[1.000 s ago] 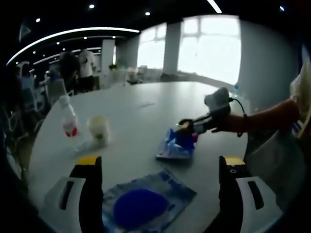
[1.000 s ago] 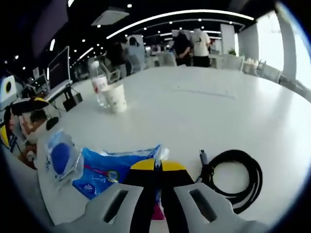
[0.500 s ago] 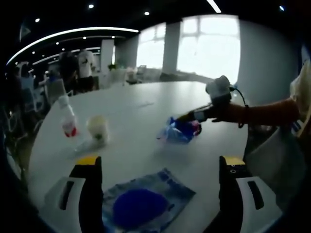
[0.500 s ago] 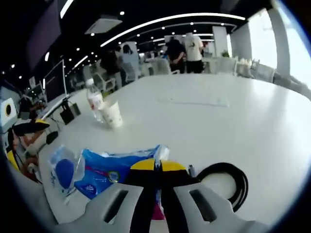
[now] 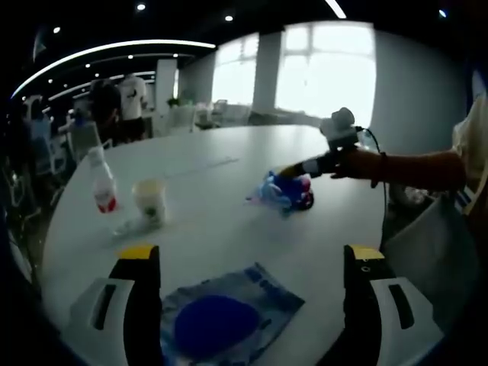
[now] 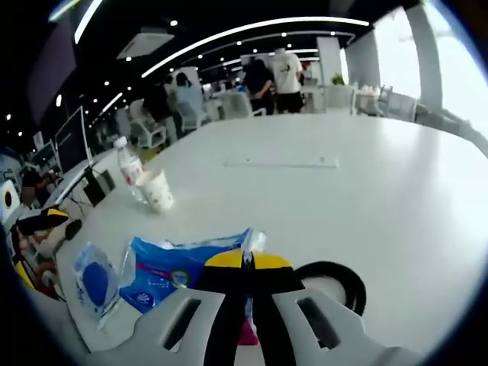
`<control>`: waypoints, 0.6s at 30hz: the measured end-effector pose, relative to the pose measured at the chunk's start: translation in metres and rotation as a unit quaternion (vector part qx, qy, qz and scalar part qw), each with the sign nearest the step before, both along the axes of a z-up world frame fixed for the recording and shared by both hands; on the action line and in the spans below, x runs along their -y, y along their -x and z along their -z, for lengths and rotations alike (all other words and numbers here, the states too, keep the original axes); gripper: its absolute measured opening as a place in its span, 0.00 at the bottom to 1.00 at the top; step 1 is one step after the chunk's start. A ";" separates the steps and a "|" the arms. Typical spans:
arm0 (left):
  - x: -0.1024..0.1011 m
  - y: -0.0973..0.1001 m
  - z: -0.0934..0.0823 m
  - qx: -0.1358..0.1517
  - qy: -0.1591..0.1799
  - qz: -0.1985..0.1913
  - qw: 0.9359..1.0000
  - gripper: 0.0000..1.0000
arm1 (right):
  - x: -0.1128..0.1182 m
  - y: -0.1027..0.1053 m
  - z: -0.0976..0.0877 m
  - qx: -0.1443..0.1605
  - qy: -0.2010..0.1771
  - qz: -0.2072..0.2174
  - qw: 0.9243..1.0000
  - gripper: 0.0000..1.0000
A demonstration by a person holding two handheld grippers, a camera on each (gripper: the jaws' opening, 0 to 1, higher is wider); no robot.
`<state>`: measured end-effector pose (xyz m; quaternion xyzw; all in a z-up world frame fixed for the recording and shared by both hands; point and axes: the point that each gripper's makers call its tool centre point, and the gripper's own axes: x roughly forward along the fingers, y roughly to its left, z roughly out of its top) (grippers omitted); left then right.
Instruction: Arrange the tabletop items into an orderly group along one side of the table until the central work area is clear of visible clutter.
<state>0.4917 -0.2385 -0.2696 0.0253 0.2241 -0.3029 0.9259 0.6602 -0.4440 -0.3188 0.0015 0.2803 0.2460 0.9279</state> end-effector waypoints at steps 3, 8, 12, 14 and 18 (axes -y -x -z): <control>-0.001 0.000 0.000 0.001 0.002 -0.003 1.000 0.97 | 0.007 -0.006 -0.003 -0.001 -0.007 0.012 1.000 0.01; -0.003 0.000 0.002 -0.003 0.000 -0.006 1.000 0.97 | 0.020 -0.017 -0.007 0.001 -0.011 0.026 1.000 0.01; -0.002 0.000 0.004 -0.009 0.001 -0.004 1.000 0.97 | 0.027 -0.025 -0.009 0.001 -0.010 0.035 0.999 0.01; -0.001 -0.001 0.006 -0.012 -0.001 -0.004 1.000 0.97 | 0.030 -0.031 -0.011 0.003 -0.008 0.038 0.999 0.01; -0.002 -0.001 0.009 -0.017 0.002 -0.005 1.000 0.97 | 0.035 -0.045 -0.014 0.010 -0.005 0.044 0.999 0.01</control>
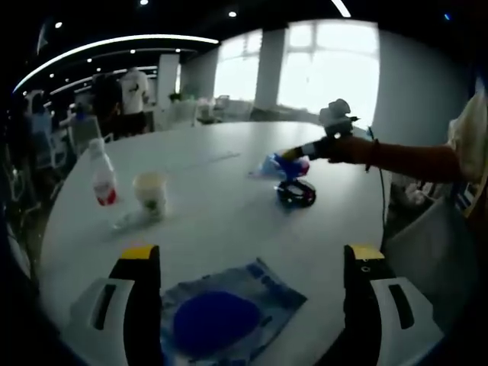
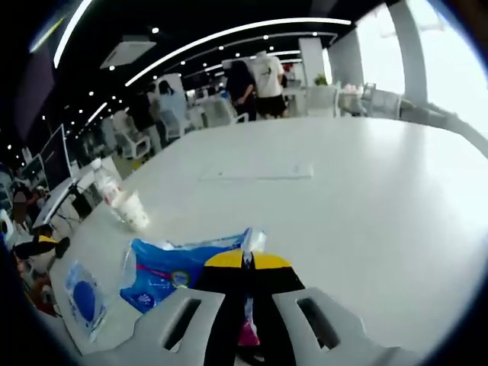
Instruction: Arrange the tabletop items into an orderly group along one side of the table until the central work area is clear of visible clutter.
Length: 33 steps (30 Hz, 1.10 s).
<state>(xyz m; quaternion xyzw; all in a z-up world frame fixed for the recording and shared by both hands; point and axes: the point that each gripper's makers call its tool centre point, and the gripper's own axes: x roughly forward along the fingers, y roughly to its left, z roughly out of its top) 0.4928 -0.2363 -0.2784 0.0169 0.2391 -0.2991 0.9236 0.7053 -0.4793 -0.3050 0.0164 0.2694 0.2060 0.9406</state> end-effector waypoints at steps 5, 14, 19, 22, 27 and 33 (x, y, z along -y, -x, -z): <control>-0.002 0.000 0.005 -0.008 -0.002 -0.004 1.000 0.97 | 0.006 -0.014 -0.002 0.007 0.006 0.004 1.000 0.01; -0.004 -0.001 0.009 -0.016 -0.005 -0.008 1.000 0.97 | 0.020 -0.038 -0.004 0.016 0.016 0.017 1.000 0.01; -0.005 -0.001 0.013 -0.022 -0.007 -0.011 1.000 0.97 | 0.023 -0.045 -0.002 0.017 0.024 0.020 0.999 0.01; -0.004 -0.001 0.014 -0.025 -0.009 -0.009 1.000 0.97 | 0.026 -0.048 0.002 0.015 0.030 0.021 0.999 0.01; -0.004 -0.004 0.014 -0.020 -0.007 -0.009 1.000 0.96 | 0.035 -0.053 0.009 0.013 0.044 0.032 0.998 0.01; -0.005 -0.008 0.012 -0.014 -0.004 -0.012 1.000 0.97 | 0.049 -0.063 0.017 0.010 0.044 0.055 0.997 0.01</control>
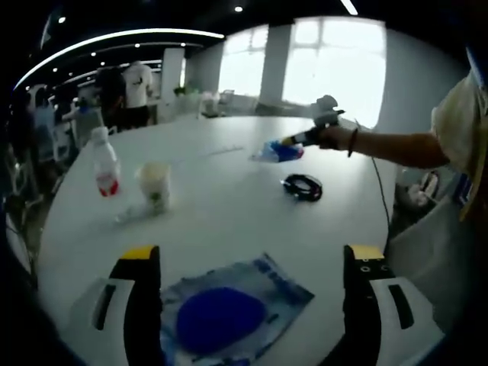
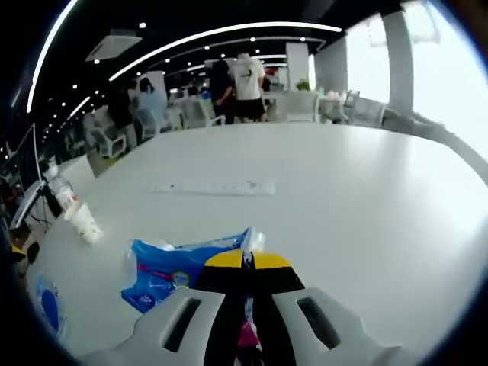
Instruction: Arrange the tabletop items into an orderly group along one side of the table until the central work area is clear of visible clutter.
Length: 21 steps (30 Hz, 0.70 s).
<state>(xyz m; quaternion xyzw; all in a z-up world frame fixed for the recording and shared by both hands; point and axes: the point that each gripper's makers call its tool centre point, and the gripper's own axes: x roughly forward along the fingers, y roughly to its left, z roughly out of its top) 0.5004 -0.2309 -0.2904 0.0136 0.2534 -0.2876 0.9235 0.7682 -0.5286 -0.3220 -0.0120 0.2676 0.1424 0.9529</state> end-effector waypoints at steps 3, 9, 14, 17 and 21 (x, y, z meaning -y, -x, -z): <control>-0.002 -0.001 0.002 -0.002 -0.003 -0.001 1.000 0.96 | 0.007 -0.005 0.005 -0.004 -0.003 0.012 1.000 0.01; -0.004 -0.001 0.003 -0.003 -0.004 -0.002 1.000 0.96 | 0.015 -0.009 0.010 -0.005 -0.003 0.024 1.000 0.01; -0.004 0.000 0.005 -0.008 -0.008 -0.002 1.000 0.96 | 0.022 -0.011 0.013 -0.002 0.005 0.026 1.000 0.01; -0.004 0.000 0.006 -0.009 -0.008 -0.002 1.000 0.96 | 0.028 -0.014 0.012 0.008 0.032 0.022 0.999 0.01; -0.004 0.001 0.008 -0.011 -0.009 -0.001 1.000 0.96 | 0.034 -0.017 0.011 0.021 0.062 0.026 0.998 0.01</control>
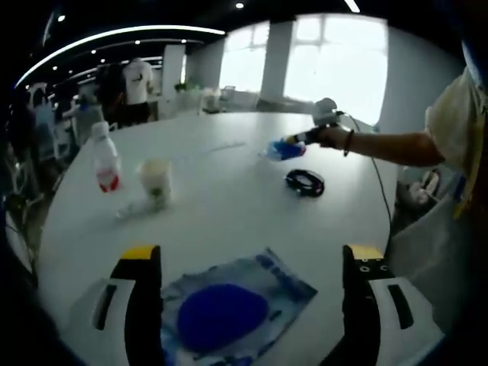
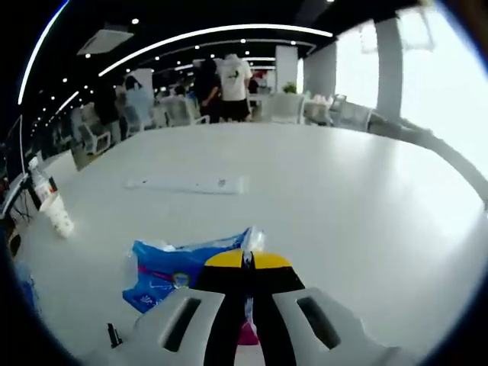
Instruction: Arrange the tabletop items into an orderly group along one side of the table until the central work area is clear of visible clutter.
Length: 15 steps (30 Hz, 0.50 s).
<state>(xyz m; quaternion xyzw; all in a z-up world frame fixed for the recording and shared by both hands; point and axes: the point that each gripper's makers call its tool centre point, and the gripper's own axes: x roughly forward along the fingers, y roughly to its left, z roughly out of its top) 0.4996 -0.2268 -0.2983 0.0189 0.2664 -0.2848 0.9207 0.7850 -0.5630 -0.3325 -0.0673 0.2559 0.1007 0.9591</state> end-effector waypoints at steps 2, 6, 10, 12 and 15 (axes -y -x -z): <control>-0.001 0.000 0.001 -0.002 -0.001 0.000 1.000 0.96 | 0.000 -0.001 0.001 -0.001 -0.007 0.000 1.000 0.01; -0.002 0.000 0.003 -0.004 -0.001 -0.002 1.000 0.96 | 0.004 -0.001 0.011 -0.009 -0.018 0.011 1.000 0.01; -0.002 0.000 0.005 -0.010 -0.001 -0.003 1.000 0.96 | 0.006 0.000 0.018 -0.014 -0.038 0.021 0.999 0.01; -0.002 0.001 0.006 -0.010 -0.001 -0.001 1.000 0.95 | 0.008 0.001 0.021 -0.014 -0.038 0.023 0.999 0.01; -0.002 0.001 0.008 -0.014 -0.002 -0.001 1.000 0.96 | 0.009 0.001 0.023 -0.011 -0.037 0.023 0.999 0.01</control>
